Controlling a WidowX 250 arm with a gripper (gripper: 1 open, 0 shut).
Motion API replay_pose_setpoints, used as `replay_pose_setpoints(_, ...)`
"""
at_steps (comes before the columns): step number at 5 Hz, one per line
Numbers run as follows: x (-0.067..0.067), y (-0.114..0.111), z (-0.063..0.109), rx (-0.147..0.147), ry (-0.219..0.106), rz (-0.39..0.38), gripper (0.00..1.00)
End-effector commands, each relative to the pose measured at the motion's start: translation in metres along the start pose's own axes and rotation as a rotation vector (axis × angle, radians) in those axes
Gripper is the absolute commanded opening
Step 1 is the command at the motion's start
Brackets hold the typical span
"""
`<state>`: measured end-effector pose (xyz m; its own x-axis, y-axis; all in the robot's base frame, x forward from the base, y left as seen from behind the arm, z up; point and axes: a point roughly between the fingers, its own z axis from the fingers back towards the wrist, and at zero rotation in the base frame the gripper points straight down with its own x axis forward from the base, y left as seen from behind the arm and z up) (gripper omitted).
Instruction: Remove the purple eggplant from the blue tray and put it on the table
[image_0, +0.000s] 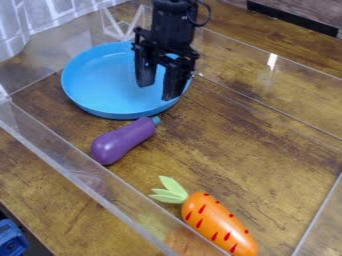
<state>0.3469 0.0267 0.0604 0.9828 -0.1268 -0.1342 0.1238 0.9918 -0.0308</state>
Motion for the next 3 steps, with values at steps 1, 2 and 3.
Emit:
replay_pose_setpoints(1, 0.000, 0.000, 0.043, 0.024, -0.119, -0.023, 1.00)
replay_pose_setpoints(2, 0.000, 0.009, 0.054, 0.036, -0.130, -0.014, 1.00)
replay_pose_setpoints(3, 0.001, 0.010, 0.068, 0.047, -0.131, 0.038, 1.00)
